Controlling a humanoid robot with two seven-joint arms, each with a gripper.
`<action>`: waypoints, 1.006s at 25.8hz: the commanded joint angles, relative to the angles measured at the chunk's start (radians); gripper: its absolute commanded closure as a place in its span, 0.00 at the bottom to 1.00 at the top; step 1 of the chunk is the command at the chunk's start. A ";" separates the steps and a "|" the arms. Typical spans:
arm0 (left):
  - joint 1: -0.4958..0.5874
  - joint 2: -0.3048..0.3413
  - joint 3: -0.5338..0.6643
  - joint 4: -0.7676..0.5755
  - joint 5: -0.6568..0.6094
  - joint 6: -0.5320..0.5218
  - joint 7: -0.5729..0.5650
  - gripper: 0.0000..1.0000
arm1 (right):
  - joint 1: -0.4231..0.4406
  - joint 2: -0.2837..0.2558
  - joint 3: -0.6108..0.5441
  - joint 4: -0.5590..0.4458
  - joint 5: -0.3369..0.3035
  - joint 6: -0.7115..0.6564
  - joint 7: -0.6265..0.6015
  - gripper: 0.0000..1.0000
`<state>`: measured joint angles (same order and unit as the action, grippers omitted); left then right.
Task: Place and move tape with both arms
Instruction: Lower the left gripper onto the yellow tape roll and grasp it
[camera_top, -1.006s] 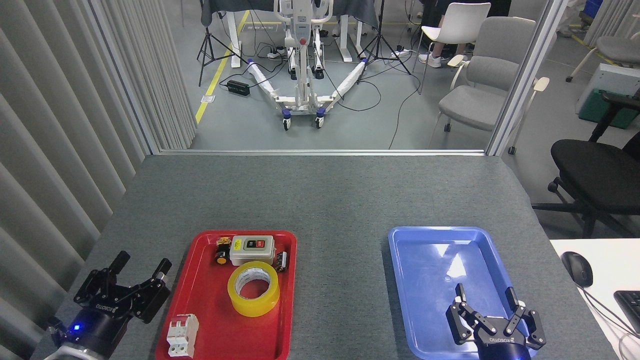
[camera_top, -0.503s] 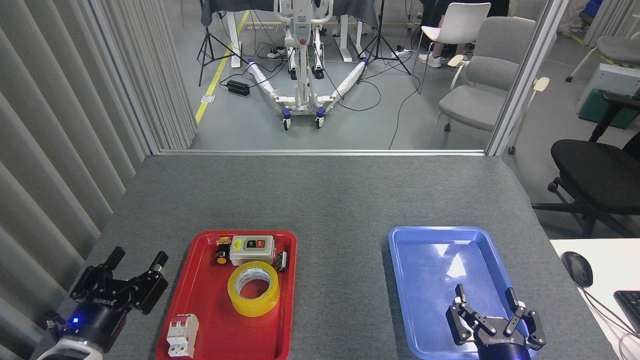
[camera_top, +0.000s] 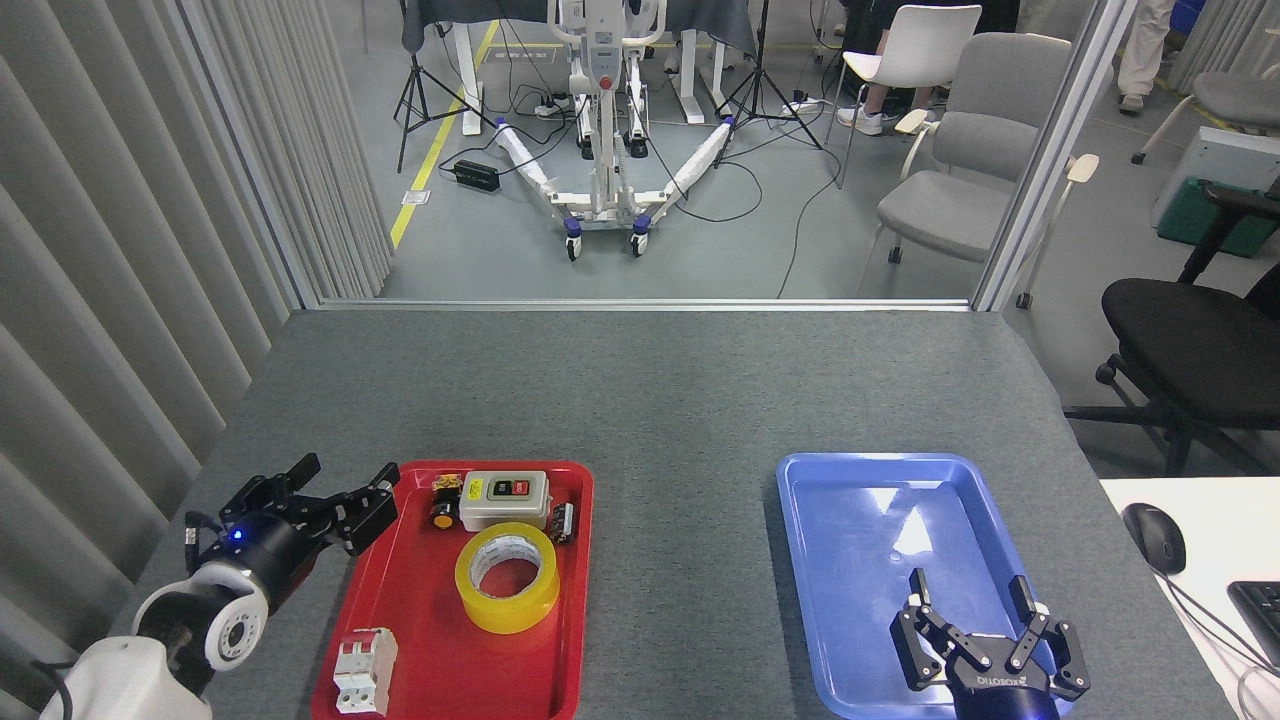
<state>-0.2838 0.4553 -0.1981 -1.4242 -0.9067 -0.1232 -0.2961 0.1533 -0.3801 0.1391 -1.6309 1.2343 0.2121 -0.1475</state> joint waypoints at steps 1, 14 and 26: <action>-0.067 -0.003 -0.040 0.001 0.026 0.053 -0.132 0.01 | 0.005 0.012 0.000 -0.003 0.007 -0.002 -0.004 0.00; -0.186 -0.001 -0.172 0.019 0.310 0.254 -0.468 0.05 | 0.011 0.020 0.007 -0.003 0.034 0.003 -0.004 0.00; -0.259 -0.004 -0.328 0.034 0.177 0.191 -0.497 0.15 | 0.006 0.015 0.007 -0.010 0.024 0.004 -0.003 0.00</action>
<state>-0.5352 0.4535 -0.5139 -1.3994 -0.6829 0.0681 -0.7911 0.1625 -0.3652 0.1457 -1.6342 1.2600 0.2147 -0.1536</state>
